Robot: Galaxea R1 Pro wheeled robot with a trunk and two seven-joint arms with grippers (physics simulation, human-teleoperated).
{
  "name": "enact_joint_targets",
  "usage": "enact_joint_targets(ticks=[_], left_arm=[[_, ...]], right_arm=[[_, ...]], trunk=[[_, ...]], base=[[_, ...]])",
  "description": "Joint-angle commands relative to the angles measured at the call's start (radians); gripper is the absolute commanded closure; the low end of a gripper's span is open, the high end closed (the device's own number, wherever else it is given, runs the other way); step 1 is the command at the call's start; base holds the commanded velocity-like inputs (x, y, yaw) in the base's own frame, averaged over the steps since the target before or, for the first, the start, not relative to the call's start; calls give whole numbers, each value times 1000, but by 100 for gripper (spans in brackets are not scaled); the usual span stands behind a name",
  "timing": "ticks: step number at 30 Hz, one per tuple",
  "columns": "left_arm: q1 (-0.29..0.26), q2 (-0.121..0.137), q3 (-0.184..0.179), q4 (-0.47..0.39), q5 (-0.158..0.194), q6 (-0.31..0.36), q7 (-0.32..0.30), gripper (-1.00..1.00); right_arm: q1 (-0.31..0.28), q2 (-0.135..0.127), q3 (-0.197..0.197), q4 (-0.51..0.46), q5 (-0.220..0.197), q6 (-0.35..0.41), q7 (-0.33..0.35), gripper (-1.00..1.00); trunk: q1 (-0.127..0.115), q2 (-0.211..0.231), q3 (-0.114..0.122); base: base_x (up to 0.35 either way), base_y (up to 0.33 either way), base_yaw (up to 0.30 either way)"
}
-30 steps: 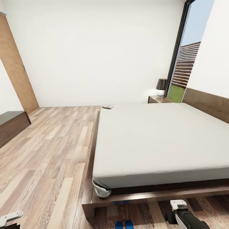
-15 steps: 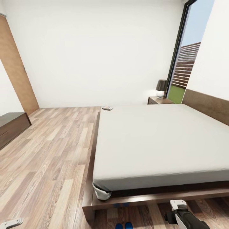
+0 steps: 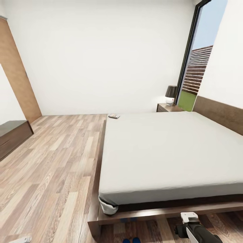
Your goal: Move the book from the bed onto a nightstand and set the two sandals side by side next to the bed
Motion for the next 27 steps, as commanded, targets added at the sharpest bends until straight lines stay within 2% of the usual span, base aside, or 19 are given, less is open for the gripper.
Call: enact_joint_targets(ticks=[1, 11, 16, 22, 27], left_arm=[[0, 0, 4, -3, 5, 7, 1, -100], [1, -11, 4, -3, 5, 5, -12, -100], [1, -11, 4, -2, 6, 5, -46, -100], [2, -12, 4, -3, 6, 7, -118, -100], [2, -13, 4, -3, 6, 7, -139, -100]], right_arm=[[0, 0, 3, -2, 0, 6, -1, -100], [0, 2, 5, 0, 0, -7, -1, -100], [0, 3, 6, 2, 0, -37, -1, -100], [0, 4, 7, 2, 0, -56, -1, -100], [0, 4, 8, 2, 0, -60, -1, -100]], trunk=[[-4, 7, 2], [-42, 77, 34], [-62, 112, 49], [-85, 154, 68], [-104, 189, 84]], base=[[0, 0, 0], [0, 0, 0], [0, 0, 0], [0, 0, 0], [0, 0, 0]])
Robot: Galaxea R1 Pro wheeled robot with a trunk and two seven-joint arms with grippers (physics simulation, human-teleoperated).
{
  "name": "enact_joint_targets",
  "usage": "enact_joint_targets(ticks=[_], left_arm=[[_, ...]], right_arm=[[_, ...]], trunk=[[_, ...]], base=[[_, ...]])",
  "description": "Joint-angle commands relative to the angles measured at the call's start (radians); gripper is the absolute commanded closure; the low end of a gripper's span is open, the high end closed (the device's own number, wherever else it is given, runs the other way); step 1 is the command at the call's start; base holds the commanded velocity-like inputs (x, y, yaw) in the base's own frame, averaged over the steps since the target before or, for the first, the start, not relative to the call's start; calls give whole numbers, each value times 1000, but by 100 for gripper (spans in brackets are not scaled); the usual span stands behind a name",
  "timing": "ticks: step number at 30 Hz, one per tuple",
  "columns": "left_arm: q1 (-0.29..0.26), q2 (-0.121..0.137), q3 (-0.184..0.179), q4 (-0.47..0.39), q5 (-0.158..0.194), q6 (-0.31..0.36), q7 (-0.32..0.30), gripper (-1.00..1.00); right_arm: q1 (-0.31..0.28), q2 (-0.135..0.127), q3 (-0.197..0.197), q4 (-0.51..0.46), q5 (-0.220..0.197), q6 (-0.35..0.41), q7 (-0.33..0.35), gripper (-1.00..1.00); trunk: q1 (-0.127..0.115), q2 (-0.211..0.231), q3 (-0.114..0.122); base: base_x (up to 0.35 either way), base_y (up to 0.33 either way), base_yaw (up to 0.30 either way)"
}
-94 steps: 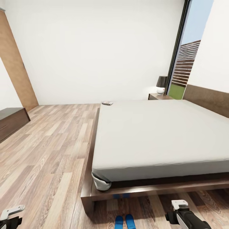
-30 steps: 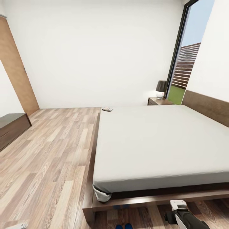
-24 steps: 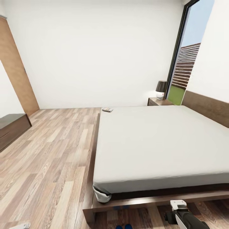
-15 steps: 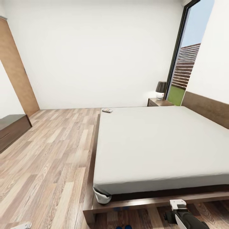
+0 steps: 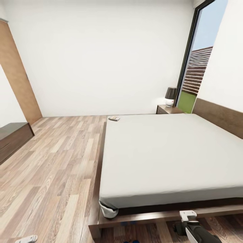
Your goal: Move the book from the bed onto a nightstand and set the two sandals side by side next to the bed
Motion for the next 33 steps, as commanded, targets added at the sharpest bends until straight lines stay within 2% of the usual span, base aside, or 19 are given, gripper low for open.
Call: enact_joint_targets(ticks=[1, 12, 18, 21, 30, 33], left_arm=[[0, 0, 4, -2, 7, 8, -7, -100], [0, -10, 6, -2, 8, 19, -15, -100], [0, -58, 5, -3, 8, 9, -13, -100], [0, -68, 4, -3, 10, 6, -14, -100], [0, -84, 4, -2, 7, -93, -10, -100], [0, -86, 4, -2, 7, -109, -8, -100]], right_arm=[[0, 0, 4, -2, 0, 6, -1, -100], [0, 10, 4, -2, 0, 3, -1, -100], [0, 16, 4, -2, 0, 2, -1, -100], [0, 19, 5, -2, 0, 2, -1, -100], [0, 24, 1, -2, -2, 2, -1, -100], [0, 25, 1, -2, -2, 1, -1, -100]], trunk=[[-4, 7, 2], [-46, 84, 37], [-69, 126, 56], [-69, 126, 56], [-69, 126, 56], [-81, 147, 65]], base=[[0, 0, 0], [0, 0, 0], [0, 0, 0], [0, 0, 0], [0, 0, 0], [0, 0, 0]])
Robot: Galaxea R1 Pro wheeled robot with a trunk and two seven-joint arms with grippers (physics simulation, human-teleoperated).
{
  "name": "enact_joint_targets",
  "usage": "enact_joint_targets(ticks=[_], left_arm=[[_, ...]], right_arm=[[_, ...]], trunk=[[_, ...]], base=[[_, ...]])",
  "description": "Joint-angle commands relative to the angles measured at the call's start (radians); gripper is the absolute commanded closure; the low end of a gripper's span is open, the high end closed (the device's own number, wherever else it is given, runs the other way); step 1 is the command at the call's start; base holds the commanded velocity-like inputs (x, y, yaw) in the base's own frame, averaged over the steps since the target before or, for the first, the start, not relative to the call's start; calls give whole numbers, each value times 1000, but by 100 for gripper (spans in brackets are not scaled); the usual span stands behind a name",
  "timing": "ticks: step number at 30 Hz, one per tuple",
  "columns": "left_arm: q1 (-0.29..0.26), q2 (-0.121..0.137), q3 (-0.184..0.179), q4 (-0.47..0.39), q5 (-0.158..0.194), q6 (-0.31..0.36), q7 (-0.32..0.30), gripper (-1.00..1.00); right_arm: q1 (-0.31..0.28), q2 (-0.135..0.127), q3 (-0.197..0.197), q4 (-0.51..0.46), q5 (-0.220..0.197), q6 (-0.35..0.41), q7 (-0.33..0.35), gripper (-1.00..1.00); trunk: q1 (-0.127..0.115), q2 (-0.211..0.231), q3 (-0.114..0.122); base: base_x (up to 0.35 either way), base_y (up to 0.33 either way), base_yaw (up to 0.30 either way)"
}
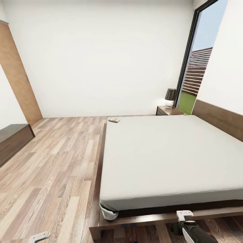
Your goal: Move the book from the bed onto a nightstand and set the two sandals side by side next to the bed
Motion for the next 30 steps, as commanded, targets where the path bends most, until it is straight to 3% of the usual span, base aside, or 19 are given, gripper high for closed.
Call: enact_joint_targets(ticks=[1, 15, 22, 30], left_arm=[[-1, -1, 4, 1, 5, -6, -6, -100], [1, -23, 3, 3, 4, -31, -4, -100], [1, -30, 3, 3, 5, -37, -4, -100], [10, -33, 3, 3, 6, -40, -2, -100]], right_arm=[[0, 0, 4, -2, 0, 6, -1, -100], [1, 13, 5, -1, 1, 4, -1, -100], [1, 15, 5, 2, 1, -43, -2, -100], [1, 15, 6, 15, 1, -66, -2, -100]], trunk=[[-4, 7, 2], [-58, 105, 46], [-85, 154, 68], [-85, 154, 68]], base=[[0, 0, 0], [0, 0, 0], [0, 0, 1], [0, 0, 45]])
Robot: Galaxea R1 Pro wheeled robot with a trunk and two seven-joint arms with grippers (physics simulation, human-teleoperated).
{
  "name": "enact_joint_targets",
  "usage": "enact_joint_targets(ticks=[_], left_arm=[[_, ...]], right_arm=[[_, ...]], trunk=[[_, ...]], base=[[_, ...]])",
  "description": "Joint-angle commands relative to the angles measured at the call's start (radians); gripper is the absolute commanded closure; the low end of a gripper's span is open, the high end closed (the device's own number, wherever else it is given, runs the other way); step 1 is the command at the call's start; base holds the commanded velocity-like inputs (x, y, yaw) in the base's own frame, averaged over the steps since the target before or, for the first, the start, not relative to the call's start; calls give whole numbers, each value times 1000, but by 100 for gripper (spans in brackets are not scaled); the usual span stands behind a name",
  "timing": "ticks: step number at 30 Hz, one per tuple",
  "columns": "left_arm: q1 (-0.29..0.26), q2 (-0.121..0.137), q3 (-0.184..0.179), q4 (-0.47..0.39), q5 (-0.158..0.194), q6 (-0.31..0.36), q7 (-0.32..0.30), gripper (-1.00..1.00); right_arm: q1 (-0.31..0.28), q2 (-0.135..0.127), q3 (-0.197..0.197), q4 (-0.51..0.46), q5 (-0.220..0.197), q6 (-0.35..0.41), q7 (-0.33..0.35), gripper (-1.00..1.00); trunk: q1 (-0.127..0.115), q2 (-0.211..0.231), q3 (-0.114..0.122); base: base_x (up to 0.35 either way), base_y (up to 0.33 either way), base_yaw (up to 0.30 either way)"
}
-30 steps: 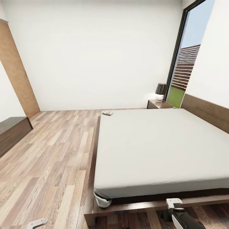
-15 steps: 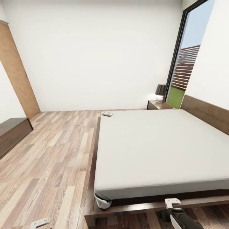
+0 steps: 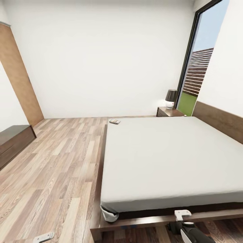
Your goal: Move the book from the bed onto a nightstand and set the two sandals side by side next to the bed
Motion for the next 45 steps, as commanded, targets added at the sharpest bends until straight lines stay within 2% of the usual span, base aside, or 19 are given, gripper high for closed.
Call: enact_joint_targets(ticks=[1, 30, 45], left_arm=[[1, 0, 4, 1, 6, -2, -6, -100], [10, -1, 3, 1, 6, -4, -6, -100], [14, -1, 3, 2, 4, -47, -7, -100]], right_arm=[[0, 0, 4, -1, 0, 5, -1, -100], [0, 6, 5, 3, 0, 0, -1, -100], [0, 7, 5, 3, 0, 1, -1, -100]], trunk=[[0, -1, -1], [0, -1, -1], [0, -1, -1]], base=[[0, 0, 107], [0, 0, 232], [0, 0, 265]])
